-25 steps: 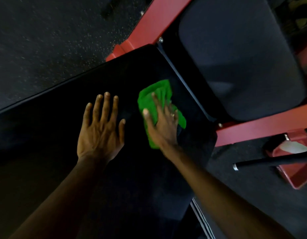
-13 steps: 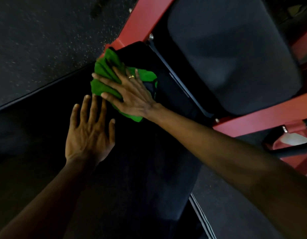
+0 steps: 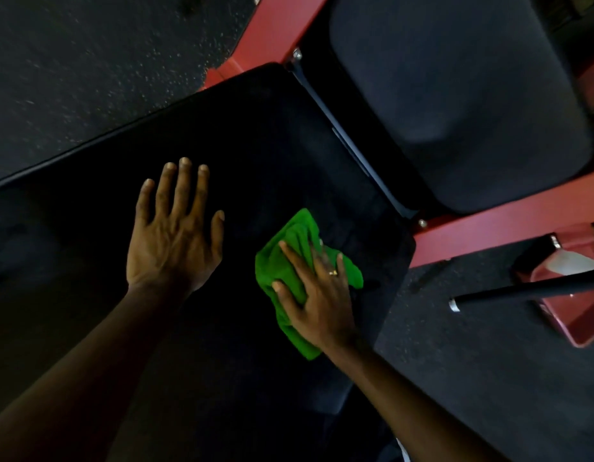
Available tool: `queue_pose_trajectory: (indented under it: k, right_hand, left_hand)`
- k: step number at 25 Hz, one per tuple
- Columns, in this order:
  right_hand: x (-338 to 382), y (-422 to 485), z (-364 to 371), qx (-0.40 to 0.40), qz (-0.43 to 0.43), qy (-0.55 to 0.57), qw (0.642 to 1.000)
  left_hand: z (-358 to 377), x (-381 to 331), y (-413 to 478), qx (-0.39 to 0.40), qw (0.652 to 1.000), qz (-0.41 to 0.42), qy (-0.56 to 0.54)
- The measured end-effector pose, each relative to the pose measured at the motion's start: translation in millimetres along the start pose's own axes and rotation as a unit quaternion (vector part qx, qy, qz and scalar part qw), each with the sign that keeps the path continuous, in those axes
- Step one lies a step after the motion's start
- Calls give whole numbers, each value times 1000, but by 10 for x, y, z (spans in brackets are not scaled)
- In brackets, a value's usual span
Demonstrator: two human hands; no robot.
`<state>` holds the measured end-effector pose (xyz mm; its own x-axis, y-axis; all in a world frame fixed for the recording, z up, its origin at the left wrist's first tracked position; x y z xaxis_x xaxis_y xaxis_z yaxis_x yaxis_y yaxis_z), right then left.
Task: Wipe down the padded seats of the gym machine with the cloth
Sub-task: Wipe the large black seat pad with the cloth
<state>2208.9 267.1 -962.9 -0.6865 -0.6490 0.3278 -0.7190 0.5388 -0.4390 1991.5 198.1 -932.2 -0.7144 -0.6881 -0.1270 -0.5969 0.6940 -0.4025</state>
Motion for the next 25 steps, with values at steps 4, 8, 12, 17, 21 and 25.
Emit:
queue_pose_trajectory:
  k: [4,8,12,17,21,25]
  right_hand:
    - [-999,1117,-70,-18,203,14,979]
    - [-978,1208,-55,-24,229,38,972]
    - [-410,-61,7,-17,76,-13,997]
    - [-1134,223,47,-24,151,-29,988]
    - [-2112,780,36,-42,307,61,949]
    - [-1843,530,25,-53,307,38,949]
  left_hand:
    - [37,-2,4,10,1000,4,12]
    - [19,6,3,6,1000,0,16]
    - [26,-22,2,11,1000,12,10]
    - [34,-282,-12,-1,997,40,-64]
    - [393,-883,-223,24,988,151,-12]
    - [463,-883,-214,36,990,137,13]
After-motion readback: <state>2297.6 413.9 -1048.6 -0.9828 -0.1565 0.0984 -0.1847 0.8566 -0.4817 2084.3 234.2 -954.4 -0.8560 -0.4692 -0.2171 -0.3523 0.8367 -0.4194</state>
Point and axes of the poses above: each hand's wrist, its own y-axis towards the middle knuckle, its own z-axis out of the palm, x = y × z, the point moved 10 cm from there along y, towards the middle knuckle, and after that the axes turned 10 degrees about -y, right-handed, at the moved point
